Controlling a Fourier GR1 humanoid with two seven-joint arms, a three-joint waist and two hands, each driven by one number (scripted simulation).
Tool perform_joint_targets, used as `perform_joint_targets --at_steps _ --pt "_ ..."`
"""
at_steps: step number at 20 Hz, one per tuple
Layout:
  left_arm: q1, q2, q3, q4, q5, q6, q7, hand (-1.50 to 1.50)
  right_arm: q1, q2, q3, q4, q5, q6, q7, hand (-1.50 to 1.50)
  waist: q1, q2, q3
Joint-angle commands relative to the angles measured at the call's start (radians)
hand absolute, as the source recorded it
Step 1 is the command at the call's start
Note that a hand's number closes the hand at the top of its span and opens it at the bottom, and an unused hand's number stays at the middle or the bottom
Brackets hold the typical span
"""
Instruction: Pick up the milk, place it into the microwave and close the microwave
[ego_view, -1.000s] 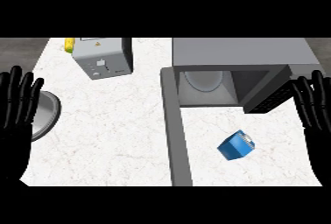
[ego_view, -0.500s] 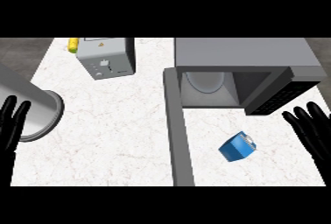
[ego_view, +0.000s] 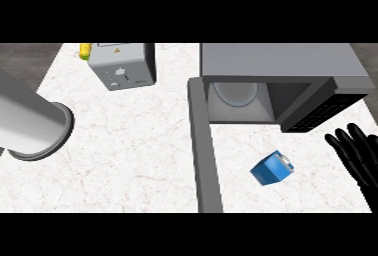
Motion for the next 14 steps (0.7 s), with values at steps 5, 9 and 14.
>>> perform_joint_targets --at_steps 5,9,14 --pt "0.155 -0.048 0.063 -0.147 0.151 -0.083 -0.013 -1.50 0.046 0.051 0.003 0.165 0.156 0.020 -0.136 -1.50 0.009 -0.001 0.001" --pt "0.178 -0.049 0.086 -0.112 0.156 -0.137 -0.057 -1.50 0.064 0.078 -0.009 0.297 0.272 -0.005 -0.267 -1.50 0.009 -0.001 0.001" --pt "0.195 -0.029 0.144 -0.098 0.231 -0.175 -0.066 -1.50 -0.059 0.067 -0.041 0.503 0.330 -0.053 -0.302 -1.50 0.020 0.002 0.001"
